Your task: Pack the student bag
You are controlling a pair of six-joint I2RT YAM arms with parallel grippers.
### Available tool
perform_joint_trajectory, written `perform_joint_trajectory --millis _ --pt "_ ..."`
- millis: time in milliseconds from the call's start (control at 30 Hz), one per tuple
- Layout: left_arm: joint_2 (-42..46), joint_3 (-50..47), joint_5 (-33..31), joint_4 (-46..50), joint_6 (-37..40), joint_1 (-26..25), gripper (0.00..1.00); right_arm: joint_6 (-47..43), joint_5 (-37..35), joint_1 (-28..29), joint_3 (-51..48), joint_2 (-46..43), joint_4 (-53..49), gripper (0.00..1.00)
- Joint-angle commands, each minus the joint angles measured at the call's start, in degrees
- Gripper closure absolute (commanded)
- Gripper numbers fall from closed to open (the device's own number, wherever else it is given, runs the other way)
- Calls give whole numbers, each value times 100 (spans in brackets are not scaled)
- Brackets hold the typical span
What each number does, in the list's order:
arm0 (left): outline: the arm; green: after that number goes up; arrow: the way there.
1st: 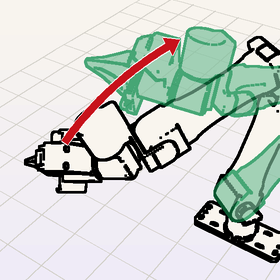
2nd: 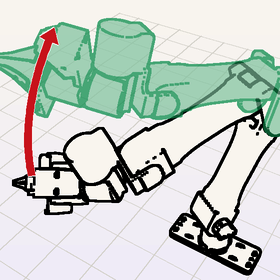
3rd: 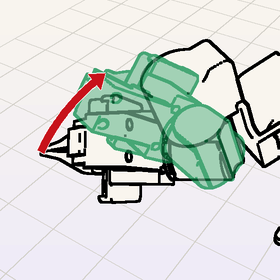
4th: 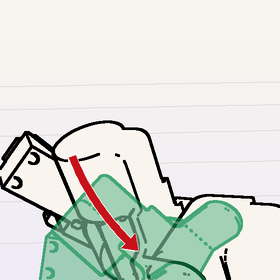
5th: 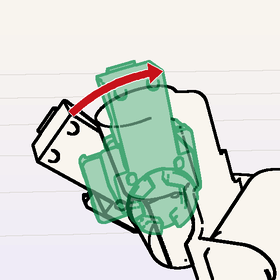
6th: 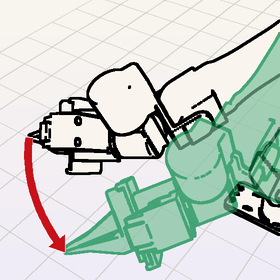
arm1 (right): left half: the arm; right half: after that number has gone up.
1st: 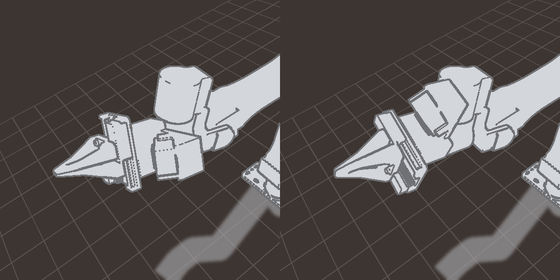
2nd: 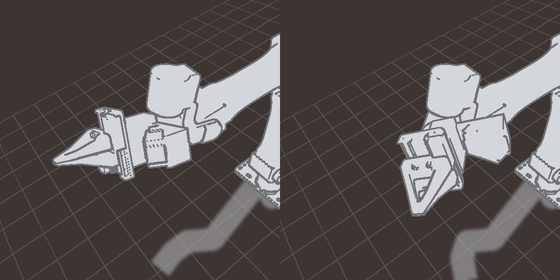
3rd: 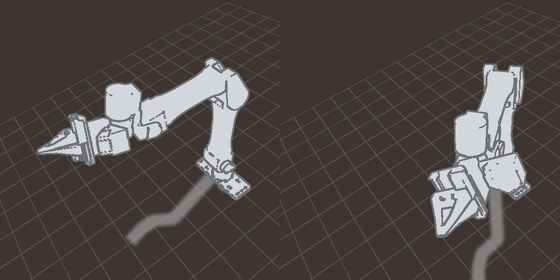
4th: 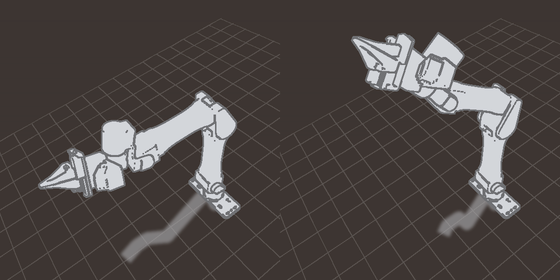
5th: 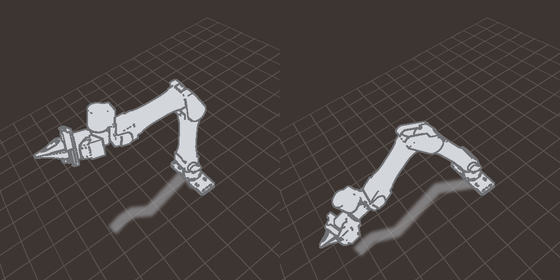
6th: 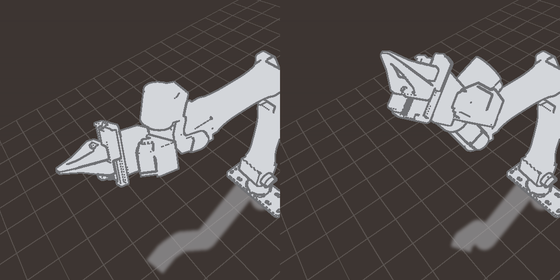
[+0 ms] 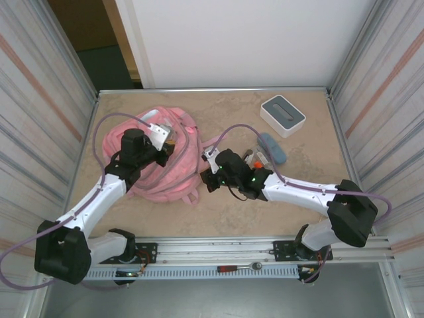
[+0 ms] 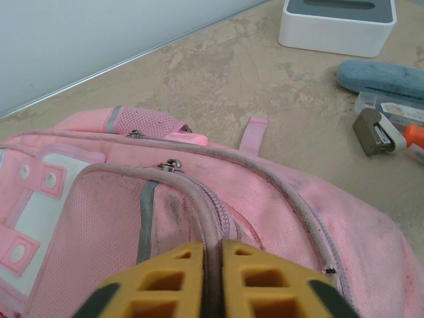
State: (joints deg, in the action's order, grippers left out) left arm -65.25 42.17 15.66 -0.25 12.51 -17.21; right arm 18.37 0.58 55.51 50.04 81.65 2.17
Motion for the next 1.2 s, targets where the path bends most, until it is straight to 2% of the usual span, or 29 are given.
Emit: perform_joint_trajectory --millis 0,67,133,267,433,567,733,800,900,1067,1167 --pt "174 -203 224 -165 76 64 78 245 159 -40 -16 -237 334 100" --pt "390 -361 188 -189 -6 54 71 254 161 -48 13 -275 338 100" --pt "660 -549 2 -235 -91 -8 59 260 198 -66 48 -297 328 100" --pt "1349 -918 -273 -321 -188 -468 48 358 326 -166 115 -290 314 100" --pt "2052 -1361 -436 -372 82 -1423 45 480 410 -315 181 -291 275 100" --pt "2070 -1552 -810 -134 495 -2032 43 563 537 -422 218 -319 291 100" --pt "1287 -1512 -1303 -75 722 -2132 43 606 619 -444 253 -350 328 100" --pt "961 -1451 -1292 -190 787 -2130 44 609 624 -444 246 -380 319 100" --pt "505 -1339 -1273 -379 803 -2137 51 615 567 -444 186 -442 310 100" --pt "237 -1168 -1366 -330 873 -2138 86 561 256 -449 67 -452 166 100" --pt "584 -1372 -1143 -521 913 -2143 96 531 -260 -532 88 -371 -195 100"
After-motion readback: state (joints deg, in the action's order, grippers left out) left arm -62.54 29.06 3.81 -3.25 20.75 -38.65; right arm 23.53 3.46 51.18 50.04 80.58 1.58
